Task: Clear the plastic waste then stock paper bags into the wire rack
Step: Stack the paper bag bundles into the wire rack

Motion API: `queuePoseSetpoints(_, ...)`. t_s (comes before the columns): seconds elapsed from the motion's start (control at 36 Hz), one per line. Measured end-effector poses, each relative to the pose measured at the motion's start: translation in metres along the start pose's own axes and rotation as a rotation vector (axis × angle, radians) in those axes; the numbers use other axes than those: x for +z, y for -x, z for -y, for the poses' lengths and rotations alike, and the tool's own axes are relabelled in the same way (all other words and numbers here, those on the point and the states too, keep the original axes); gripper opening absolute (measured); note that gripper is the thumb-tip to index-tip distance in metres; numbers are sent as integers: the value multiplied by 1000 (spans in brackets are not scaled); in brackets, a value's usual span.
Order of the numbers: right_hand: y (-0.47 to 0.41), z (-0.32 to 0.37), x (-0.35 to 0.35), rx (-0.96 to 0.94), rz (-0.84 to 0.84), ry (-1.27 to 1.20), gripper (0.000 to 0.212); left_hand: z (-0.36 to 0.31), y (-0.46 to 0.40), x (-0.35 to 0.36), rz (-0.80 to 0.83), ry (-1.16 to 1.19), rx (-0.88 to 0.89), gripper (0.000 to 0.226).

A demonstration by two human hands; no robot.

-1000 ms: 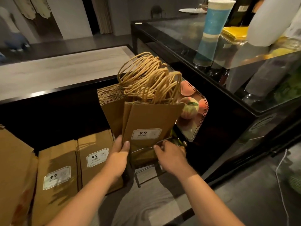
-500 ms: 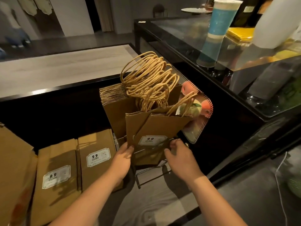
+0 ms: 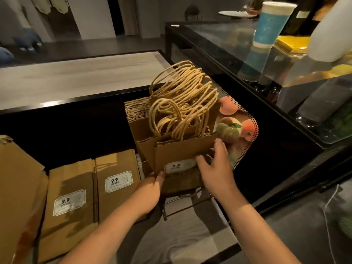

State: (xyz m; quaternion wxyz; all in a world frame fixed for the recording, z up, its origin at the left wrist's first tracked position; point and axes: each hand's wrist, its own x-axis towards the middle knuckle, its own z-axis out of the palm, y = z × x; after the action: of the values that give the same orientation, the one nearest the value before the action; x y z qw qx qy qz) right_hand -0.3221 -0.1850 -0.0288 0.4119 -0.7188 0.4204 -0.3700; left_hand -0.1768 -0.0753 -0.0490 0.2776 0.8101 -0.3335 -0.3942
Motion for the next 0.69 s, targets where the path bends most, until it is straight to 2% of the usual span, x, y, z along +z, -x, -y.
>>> queuePoseSetpoints(0.08,2,-7,4,27,14,41,36,-4,-1,-4,32,-144,-40,64)
queuePoseSetpoints(0.17,6,-14,5,88,19,-42,41,-11,4,-11,-138,-190,-29,49)
queuePoseSetpoints(0.22,8,-14,6,91,11,-102,49,-15,14,-16,-303,-100,65,44)
queuePoseSetpoints(0.31,8,-8,8,77,17,-161,51,-19,29,-15,-458,61,301,58)
queuePoseSetpoints(0.44,13,7,16,53,-48,-324,52,-42,44,-8,-306,337,489,53)
queuePoseSetpoints(0.53,20,14,19,-21,-109,-330,59,-46,41,-4,-310,279,523,53)
queuePoseSetpoints(0.61,14,10,23,8,-106,-247,64,-46,34,-4,-328,210,533,52)
queuePoseSetpoints(0.69,8,2,23,55,-62,-216,55,-43,31,-4,-360,149,572,50)
